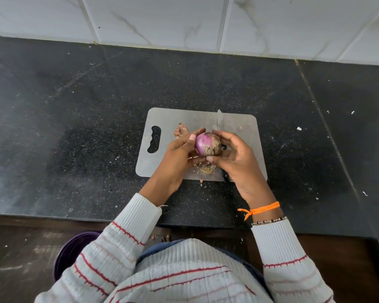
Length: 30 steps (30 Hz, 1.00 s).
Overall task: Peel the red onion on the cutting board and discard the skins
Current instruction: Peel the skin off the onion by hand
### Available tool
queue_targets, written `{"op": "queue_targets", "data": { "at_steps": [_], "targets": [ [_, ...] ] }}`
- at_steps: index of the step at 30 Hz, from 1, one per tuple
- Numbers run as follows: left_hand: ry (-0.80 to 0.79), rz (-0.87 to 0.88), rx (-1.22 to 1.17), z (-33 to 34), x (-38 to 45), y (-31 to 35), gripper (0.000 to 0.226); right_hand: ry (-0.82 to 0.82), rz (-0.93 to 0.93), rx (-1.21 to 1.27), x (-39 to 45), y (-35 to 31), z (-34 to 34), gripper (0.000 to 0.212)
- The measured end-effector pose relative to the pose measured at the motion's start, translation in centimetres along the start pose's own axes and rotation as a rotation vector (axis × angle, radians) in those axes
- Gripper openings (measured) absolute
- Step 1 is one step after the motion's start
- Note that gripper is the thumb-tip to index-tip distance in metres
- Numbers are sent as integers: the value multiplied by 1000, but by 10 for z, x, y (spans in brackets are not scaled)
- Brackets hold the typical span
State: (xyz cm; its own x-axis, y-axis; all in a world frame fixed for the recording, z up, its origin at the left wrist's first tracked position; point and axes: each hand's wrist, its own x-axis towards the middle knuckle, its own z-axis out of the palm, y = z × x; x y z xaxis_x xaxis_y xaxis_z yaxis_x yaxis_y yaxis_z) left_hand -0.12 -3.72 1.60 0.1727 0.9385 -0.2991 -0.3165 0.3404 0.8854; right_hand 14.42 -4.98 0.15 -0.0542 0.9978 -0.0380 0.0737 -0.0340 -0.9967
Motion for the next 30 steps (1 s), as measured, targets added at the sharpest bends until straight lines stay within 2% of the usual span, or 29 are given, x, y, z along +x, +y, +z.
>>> {"op": "queue_targets", "data": {
  "at_steps": [8, 16, 19, 21, 25, 30],
  "targets": [
    [-11, 2, -24, 5, 3, -3, 40, 60, -20, -8, 0, -1, 5, 54],
    [-26, -5, -67, 0, 10, -4, 33, 61, 9, 37, 0, 1, 1, 54],
    [36, -97, -57, 5, 9, -3, 36, 58, 5, 39, 0, 1, 0, 55],
    [13, -153, 35, 7, 8, -2, 42, 47, -2, 16, 0, 0, 1, 56],
    [2, -89, 64, 7, 7, -1, 25, 37, -28, -14, -1, -2, 4, 55],
    [16, -118, -44, 3, 10, 3, 25, 34, -44, -34, 0, -4, 3, 57]
  ]
}}
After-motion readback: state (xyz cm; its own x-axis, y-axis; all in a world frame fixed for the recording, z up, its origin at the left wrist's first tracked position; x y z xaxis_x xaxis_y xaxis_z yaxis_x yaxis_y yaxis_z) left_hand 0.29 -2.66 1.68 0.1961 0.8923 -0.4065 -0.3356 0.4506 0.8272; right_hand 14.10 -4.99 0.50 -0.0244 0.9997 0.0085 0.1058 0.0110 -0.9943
